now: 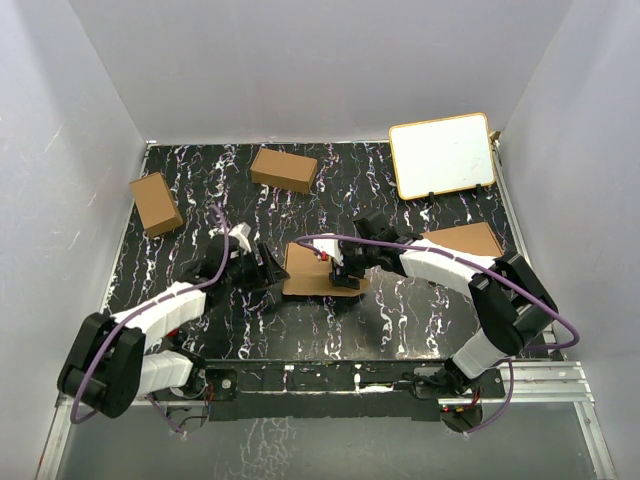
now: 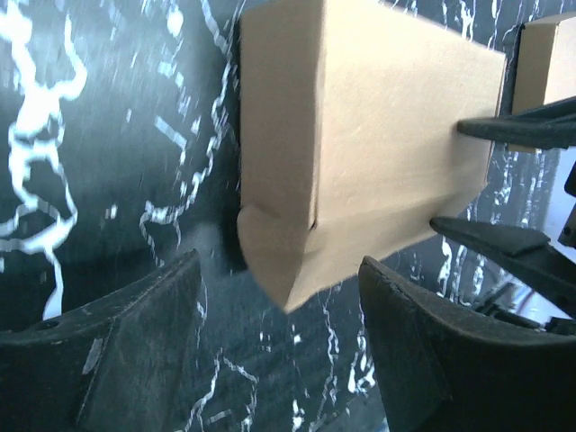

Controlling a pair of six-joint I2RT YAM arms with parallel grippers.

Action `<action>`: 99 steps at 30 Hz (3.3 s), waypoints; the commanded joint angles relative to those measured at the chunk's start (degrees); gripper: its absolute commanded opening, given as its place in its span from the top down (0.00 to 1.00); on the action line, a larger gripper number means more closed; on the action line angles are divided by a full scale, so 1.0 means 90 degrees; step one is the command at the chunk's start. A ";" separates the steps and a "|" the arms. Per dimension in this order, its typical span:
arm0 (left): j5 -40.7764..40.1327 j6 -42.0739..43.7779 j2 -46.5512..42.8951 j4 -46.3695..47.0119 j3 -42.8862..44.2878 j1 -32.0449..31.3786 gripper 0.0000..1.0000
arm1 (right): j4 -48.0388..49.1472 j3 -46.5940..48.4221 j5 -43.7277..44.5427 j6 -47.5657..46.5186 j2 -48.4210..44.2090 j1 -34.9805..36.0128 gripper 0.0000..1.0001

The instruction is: Fold the paper box

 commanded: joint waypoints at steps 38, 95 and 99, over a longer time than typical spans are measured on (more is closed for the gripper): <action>-0.2581 -0.7613 -0.0526 0.4066 -0.2840 -0.1285 0.03 | -0.0050 0.0211 -0.0031 0.0002 0.0292 -0.0002 0.36; -0.4408 -0.2921 -0.2791 0.1754 -0.2250 -0.1768 0.34 | 0.0003 0.0280 -0.0193 0.0366 0.0269 -0.0004 0.35; -0.3787 -0.2098 -0.3011 0.1883 -0.2049 -0.1751 0.56 | 0.0033 0.0280 -0.0079 0.0381 0.0353 -0.0004 0.35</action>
